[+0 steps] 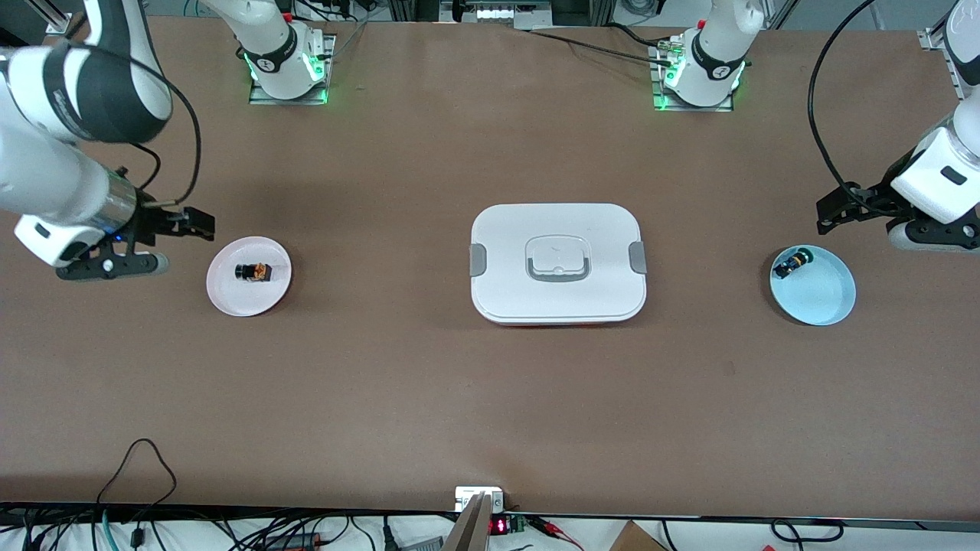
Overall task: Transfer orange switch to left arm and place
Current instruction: 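Move the right gripper over the orange switch on the white plate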
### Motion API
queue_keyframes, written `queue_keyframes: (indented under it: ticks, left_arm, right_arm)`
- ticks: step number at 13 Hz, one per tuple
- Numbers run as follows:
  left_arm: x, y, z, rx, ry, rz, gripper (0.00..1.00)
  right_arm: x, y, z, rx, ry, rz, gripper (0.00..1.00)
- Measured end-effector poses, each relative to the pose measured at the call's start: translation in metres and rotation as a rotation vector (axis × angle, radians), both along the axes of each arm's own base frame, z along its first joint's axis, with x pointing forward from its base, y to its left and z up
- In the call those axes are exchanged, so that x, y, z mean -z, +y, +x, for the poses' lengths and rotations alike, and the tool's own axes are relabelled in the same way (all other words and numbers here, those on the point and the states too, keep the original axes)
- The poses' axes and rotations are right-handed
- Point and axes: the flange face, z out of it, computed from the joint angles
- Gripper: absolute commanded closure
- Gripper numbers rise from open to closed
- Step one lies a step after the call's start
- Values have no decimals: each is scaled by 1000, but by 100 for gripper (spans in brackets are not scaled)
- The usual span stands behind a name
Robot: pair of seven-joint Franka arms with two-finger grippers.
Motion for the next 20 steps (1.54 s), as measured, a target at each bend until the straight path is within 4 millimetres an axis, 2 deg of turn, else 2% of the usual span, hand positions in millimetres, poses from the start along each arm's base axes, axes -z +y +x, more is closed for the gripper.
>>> queue_keyframes:
  ticks: [3,5,8,13,20]
  left_arm:
    - [0,0,0,0,0,0,0]
    - [0,0,0,0,0,0,0]
    - [0,0,0,0,0,0,0]
    - [0,0,0,0,0,0,0]
    - [0,0,0,0,0,0,0]
  right_arm:
    - [33,-1,8,1,3,-3,0]
    - [48,-3,8,2,0,-2,0]
    - [52,-3,9,2,-8,-2,0]
    - [75,-1,17,-1,-18,-3,0]
    - [76,3,19,-8,-31,-1,0]
